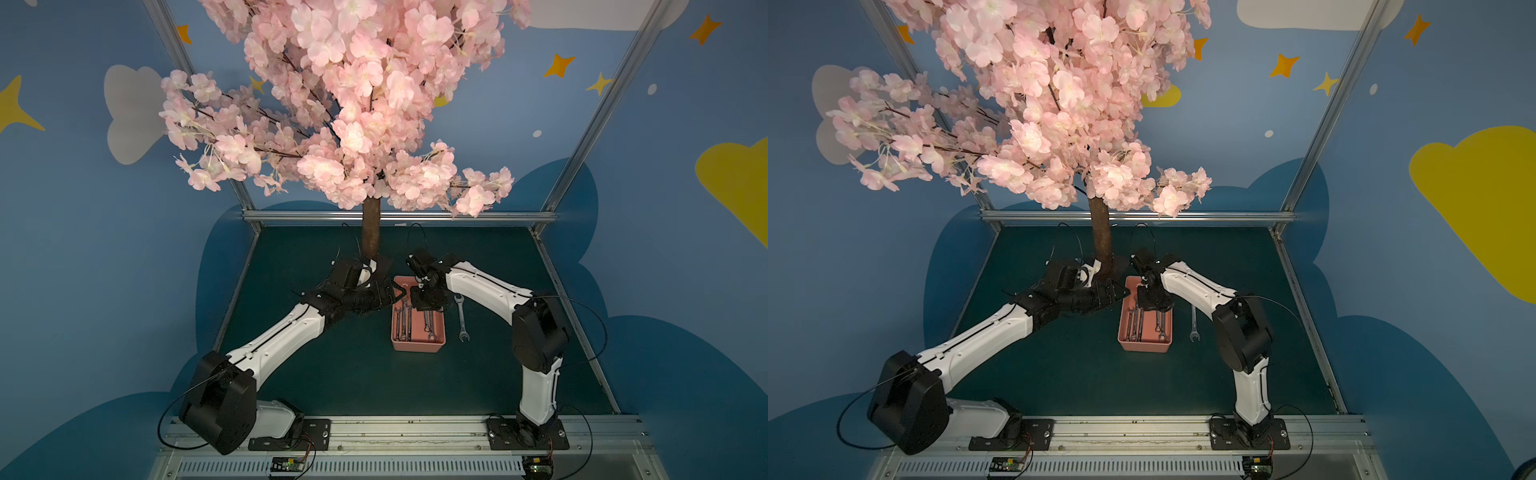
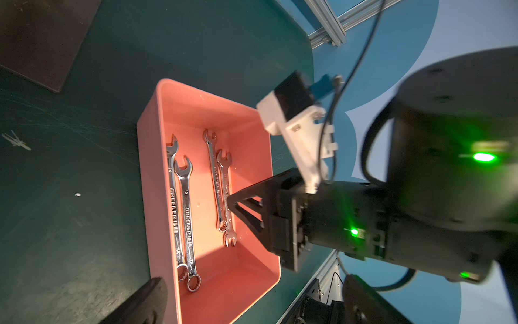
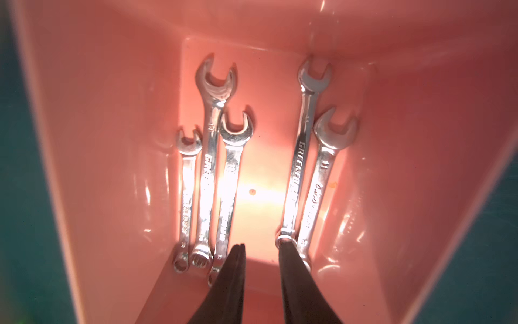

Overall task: Take out the wrench from the storage box
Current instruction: Pick up the wrench from the storage box.

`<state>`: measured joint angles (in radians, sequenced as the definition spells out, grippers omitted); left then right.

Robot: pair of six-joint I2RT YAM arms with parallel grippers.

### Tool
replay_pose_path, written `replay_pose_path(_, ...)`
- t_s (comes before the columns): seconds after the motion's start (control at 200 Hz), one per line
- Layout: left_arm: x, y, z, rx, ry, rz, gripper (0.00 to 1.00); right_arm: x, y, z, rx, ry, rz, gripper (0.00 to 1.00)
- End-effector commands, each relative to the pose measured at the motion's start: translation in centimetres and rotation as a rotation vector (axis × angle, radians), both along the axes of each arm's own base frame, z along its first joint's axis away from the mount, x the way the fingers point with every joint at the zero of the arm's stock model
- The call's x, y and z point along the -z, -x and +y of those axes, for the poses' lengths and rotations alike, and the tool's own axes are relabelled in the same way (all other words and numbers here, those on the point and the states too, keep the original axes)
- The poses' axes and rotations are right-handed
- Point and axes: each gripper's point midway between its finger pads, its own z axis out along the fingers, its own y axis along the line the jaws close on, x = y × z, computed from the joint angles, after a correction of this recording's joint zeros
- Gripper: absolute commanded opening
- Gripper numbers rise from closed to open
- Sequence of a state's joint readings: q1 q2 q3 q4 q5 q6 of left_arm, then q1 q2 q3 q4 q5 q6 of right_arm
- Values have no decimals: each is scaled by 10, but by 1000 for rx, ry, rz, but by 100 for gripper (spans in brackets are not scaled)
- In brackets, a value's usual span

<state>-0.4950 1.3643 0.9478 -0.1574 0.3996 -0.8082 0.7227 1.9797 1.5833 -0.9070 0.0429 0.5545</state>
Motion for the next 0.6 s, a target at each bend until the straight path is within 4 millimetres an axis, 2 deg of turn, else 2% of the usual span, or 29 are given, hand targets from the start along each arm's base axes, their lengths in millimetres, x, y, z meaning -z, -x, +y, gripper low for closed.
replay_pose_path(0.0,-6,0,5,3,1,-28,100,10,-8,-2,18,49,-21,26)
replay_pose_path(0.17,-3,-1,5,7,7,-18,100,28,-13,-14,16,130,-22,25)
replay_pose_path(0.295,-2,-1,5,8,7,-17,100,43,-12,-14,18,131,6,24)
replay_pose_path(0.596,-1,-1,5,5,10,-10,100,62,-18,-24,29,157,20,26)
